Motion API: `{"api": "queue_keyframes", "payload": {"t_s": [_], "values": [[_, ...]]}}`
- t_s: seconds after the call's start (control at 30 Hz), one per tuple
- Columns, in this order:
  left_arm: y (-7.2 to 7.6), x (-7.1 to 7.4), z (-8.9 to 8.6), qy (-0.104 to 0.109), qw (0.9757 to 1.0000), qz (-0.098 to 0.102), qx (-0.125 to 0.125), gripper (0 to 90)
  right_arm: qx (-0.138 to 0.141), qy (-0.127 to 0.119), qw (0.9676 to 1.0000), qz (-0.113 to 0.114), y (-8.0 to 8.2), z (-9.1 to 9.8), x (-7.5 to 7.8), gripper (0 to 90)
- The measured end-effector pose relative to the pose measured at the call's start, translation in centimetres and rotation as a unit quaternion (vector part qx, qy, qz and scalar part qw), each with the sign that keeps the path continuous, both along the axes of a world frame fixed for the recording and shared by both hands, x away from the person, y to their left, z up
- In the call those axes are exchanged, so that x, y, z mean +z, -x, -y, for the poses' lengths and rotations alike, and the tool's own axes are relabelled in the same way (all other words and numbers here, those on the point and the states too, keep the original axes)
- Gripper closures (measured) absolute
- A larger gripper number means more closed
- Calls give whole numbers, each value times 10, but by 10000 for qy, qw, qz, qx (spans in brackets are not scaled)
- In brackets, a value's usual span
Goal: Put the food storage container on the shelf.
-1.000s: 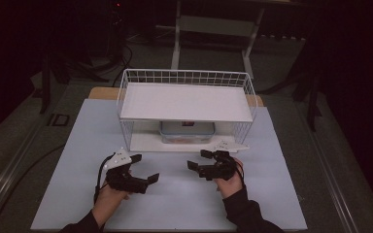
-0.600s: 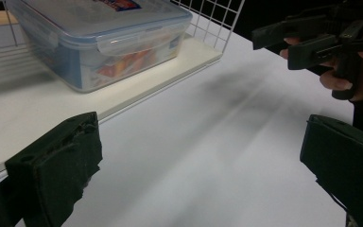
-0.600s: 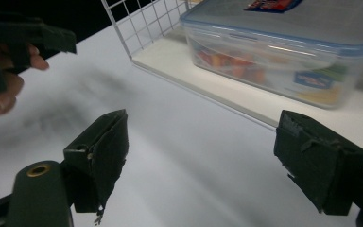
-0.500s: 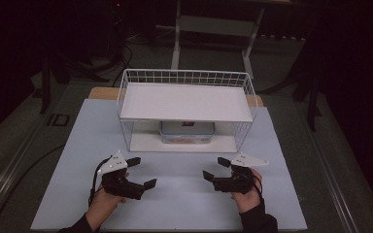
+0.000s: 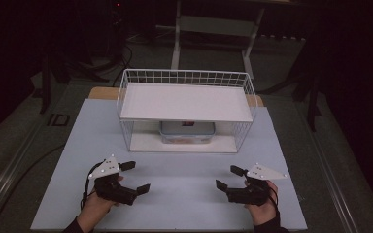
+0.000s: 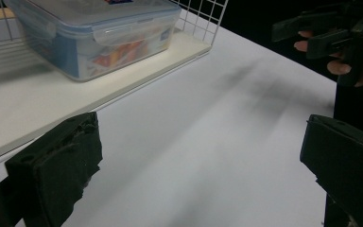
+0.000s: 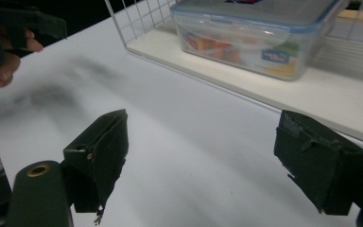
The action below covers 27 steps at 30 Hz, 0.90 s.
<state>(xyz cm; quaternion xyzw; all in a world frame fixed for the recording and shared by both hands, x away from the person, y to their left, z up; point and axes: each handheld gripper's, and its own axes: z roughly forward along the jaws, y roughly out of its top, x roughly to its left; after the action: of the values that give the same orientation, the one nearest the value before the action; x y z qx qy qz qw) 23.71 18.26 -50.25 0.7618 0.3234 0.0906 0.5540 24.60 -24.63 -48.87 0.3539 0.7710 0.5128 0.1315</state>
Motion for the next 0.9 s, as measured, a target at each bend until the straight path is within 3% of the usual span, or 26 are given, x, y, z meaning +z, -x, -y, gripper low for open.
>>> {"api": "queue_keyframes", "payload": {"t_s": [0.23, 0.53, 0.9], "values": [[5, -2, -7, -83, 9999, -21, 106, 0, 0, 133, 9999, -9, 9, 13, -4, 187], [12, -3, -14, -36, 9998, -32, 175, 0, -246, 166, 9996, -7, 18, 39, -8, 176], [11, -8, -10, 24, 9999, -151, 4, 0, -141, 246, 9996, -68, 16, 39, -12, 163]]}}
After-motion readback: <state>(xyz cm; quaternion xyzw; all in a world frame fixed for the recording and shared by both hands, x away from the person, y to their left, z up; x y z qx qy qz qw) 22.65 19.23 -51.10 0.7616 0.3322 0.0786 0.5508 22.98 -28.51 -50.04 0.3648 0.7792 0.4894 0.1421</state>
